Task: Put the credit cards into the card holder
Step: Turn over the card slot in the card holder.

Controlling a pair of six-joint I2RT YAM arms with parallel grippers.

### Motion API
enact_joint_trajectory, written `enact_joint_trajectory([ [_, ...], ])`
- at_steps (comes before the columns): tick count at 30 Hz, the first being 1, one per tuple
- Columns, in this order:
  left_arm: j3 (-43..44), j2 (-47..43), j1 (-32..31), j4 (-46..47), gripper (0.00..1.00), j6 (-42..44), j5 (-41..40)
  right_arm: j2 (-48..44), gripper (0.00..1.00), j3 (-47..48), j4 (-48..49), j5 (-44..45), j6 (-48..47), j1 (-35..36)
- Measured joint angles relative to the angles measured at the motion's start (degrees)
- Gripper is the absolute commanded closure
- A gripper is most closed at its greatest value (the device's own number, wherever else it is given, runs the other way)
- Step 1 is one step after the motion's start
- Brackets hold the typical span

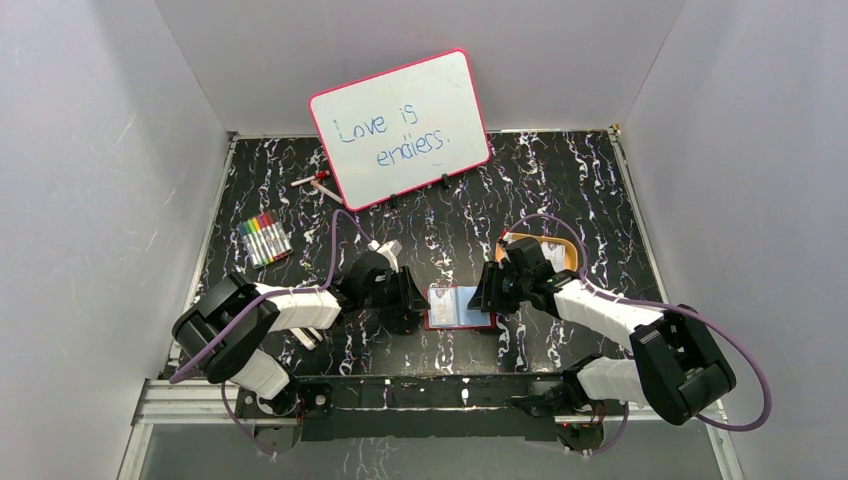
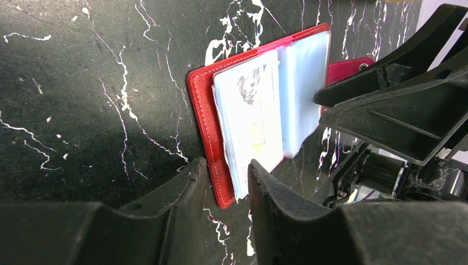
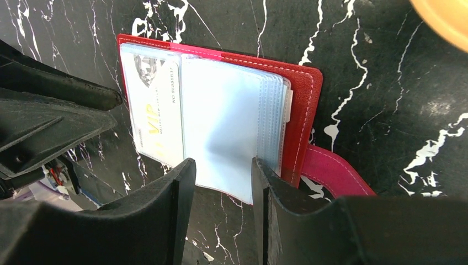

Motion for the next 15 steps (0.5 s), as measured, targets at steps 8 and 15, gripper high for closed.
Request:
enact_joint_trajectory([
  [8, 0.0, 0.0, 0.0, 0.0, 0.68, 0.0, 0.0, 0.4, 0.49, -0.1, 1.2, -1.0, 0.0, 0.0],
  [15, 0.0, 0.0, 0.0, 0.0, 0.68, 0.0, 0.0, 3.6, 0.49, -0.4, 5.9, -5.5, 1.1, 0.0],
])
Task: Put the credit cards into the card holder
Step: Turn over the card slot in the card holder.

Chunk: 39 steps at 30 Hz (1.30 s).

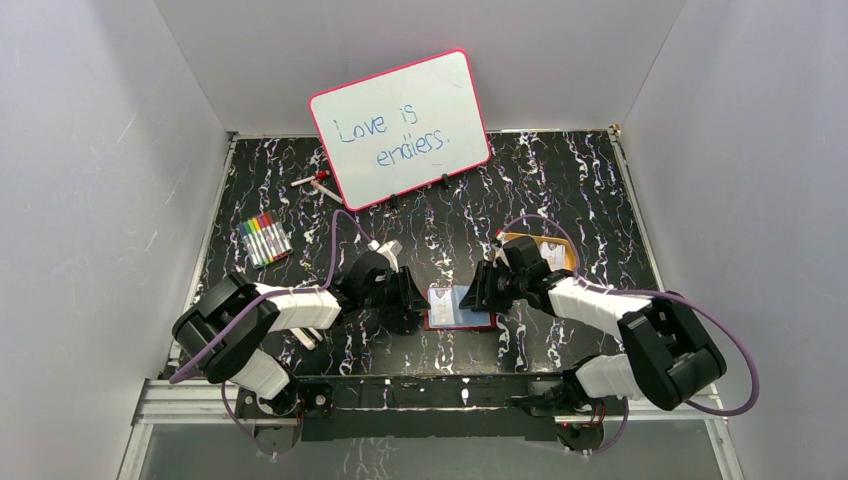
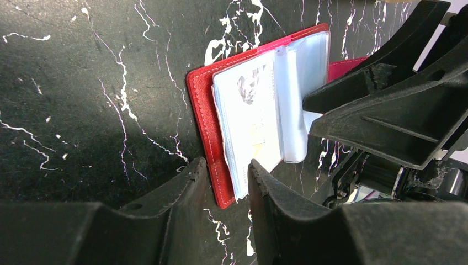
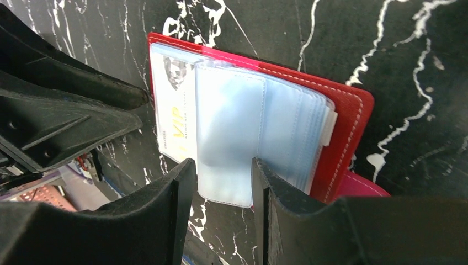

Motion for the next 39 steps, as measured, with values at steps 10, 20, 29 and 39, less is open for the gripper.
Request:
enact_joint_trajectory([
  [10, 0.0, 0.0, 0.0, 0.0, 0.68, 0.0, 0.0, 2.8, 0.49, 0.0, 5.7, -4.4, 2.5, 0.0],
  [20, 0.0, 0.0, 0.0, 0.0, 0.68, 0.0, 0.0, 6.3, 0.49, 0.0, 10.8, -8.0, 5.1, 0.0],
  [29, -0.6, -2.3, 0.0, -0.2, 0.64, 0.3, -0.7, 8.1, 0.49, 0.1, 13.7, -9.7, 7.0, 0.1],
  [39, -1.7, -12.0, 0.0, 0.2, 0.53, 1.9, -1.7, 10.1, 0.51, 0.1, 16.9, -10.8, 10.0, 0.4],
])
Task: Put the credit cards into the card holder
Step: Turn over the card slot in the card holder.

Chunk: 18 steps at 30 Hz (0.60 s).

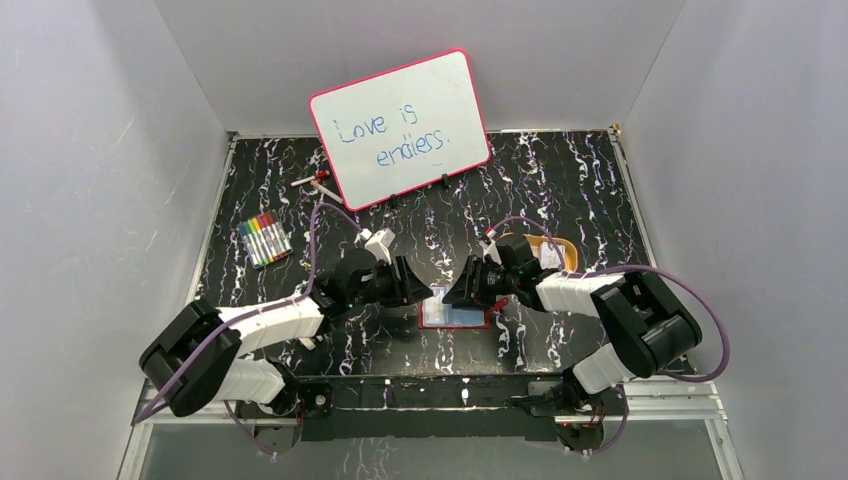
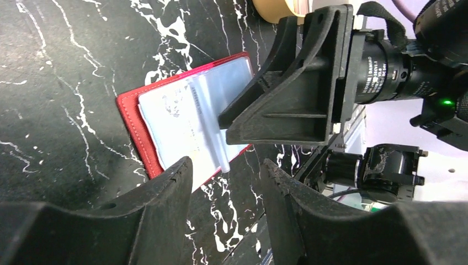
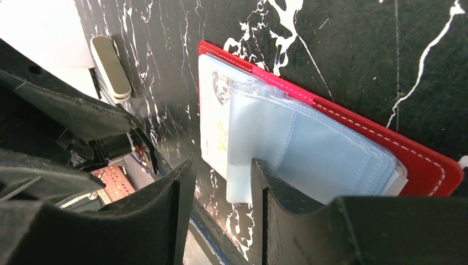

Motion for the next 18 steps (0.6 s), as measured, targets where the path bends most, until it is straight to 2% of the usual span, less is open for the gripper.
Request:
enact_joint_trajectory([
  [10, 4.2, 9.4, -0.5, -0.7, 0.56, -1.5, 5.0, 1.3, 0.55, 0.0, 1.6, 0.5, 2.8, 0.0],
  [18, 7.2, 13.1, -0.5, -2.3, 0.55, -3.9, 5.8, 1.3, 0.55, 0.0, 2.1, 0.5, 2.4, 0.0],
])
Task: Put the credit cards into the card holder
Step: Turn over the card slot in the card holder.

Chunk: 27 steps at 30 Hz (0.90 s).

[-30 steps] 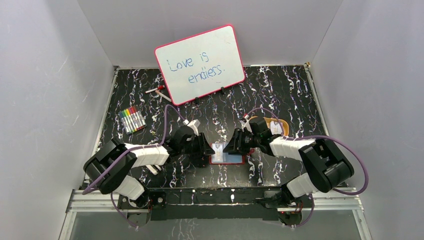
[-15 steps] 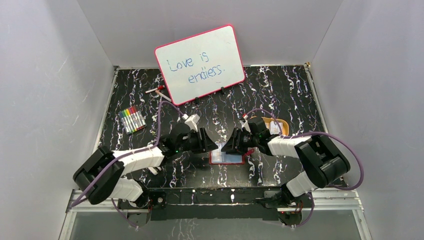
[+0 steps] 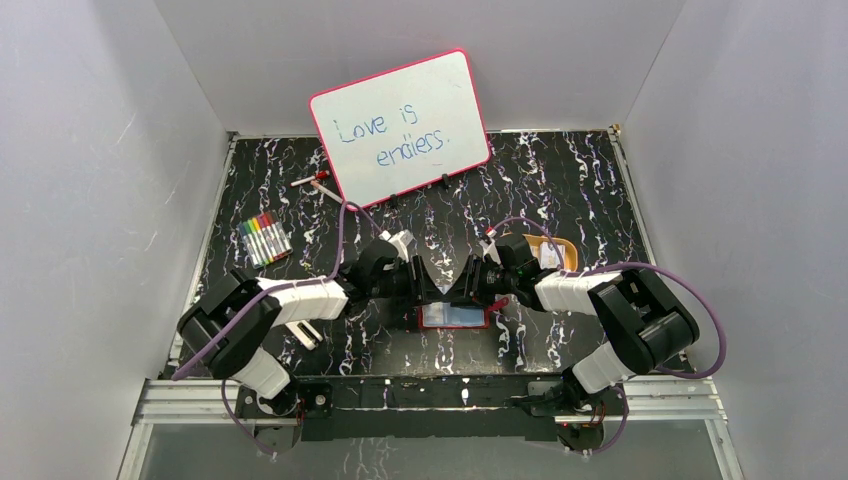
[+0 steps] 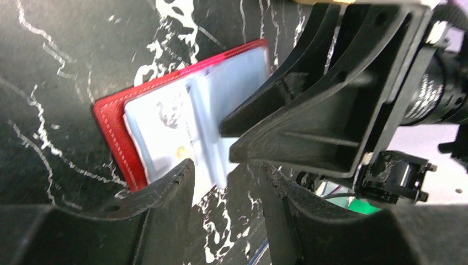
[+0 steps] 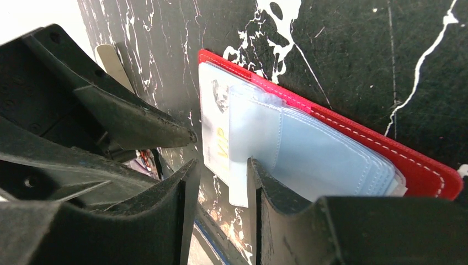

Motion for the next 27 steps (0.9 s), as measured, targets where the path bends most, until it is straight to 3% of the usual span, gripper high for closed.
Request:
enact_joint_trajectory([
  [17, 11.0, 8.8, 0.2, -7.1, 0.58, -1.1, 2.1, 0.3, 0.55, 0.0, -1.6, 0.9, -3.6, -0.4],
  [27, 11.2, 8.8, 0.8, -8.9, 0.55, -3.2, 2.1, 0.3, 0.56, -0.1, -1.0, 0.2, -4.7, -0.4],
])
